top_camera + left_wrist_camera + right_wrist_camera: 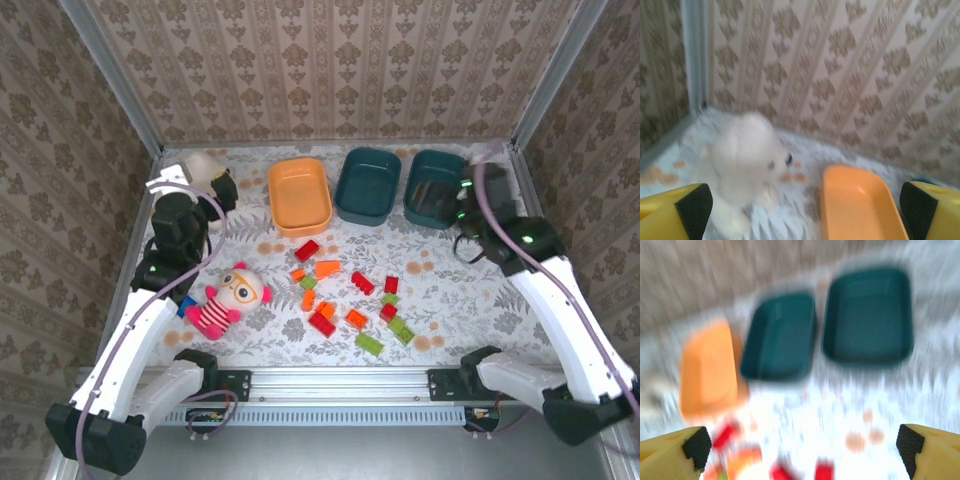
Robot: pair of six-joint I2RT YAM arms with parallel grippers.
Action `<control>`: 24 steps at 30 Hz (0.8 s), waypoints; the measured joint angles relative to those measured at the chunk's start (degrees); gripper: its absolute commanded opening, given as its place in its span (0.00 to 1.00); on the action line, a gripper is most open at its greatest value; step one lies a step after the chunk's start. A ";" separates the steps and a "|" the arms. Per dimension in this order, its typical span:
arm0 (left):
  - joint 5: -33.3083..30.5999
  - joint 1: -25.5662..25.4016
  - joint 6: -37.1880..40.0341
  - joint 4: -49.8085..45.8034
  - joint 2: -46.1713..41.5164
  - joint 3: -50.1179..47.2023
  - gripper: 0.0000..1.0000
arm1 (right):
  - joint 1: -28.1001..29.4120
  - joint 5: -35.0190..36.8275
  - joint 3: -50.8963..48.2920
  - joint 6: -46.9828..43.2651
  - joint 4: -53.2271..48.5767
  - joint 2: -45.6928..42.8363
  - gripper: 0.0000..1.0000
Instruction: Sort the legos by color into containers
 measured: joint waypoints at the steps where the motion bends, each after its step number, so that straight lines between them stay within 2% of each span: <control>1: 1.33 -1.95 -1.14 -3.45 -0.09 -0.02 1.00 | 4.17 -0.02 -0.63 1.46 -4.68 1.51 0.92; 5: 6.34 -11.06 -2.84 -12.98 0.74 -0.98 1.00 | 17.51 -2.38 -9.88 8.79 -17.22 1.33 0.88; 10: 10.49 -20.24 -2.80 -19.69 -0.96 -3.37 1.00 | 25.70 -8.04 -22.91 15.21 -21.51 -0.68 0.90; 16: 13.73 -24.63 -2.75 -22.80 -1.86 -3.93 1.00 | 28.65 -13.40 -30.62 18.73 -14.95 3.43 0.88; 24: 21.07 -24.94 -2.67 -22.64 -6.95 -5.95 1.00 | 28.61 -15.28 -36.02 23.21 -1.51 7.80 0.79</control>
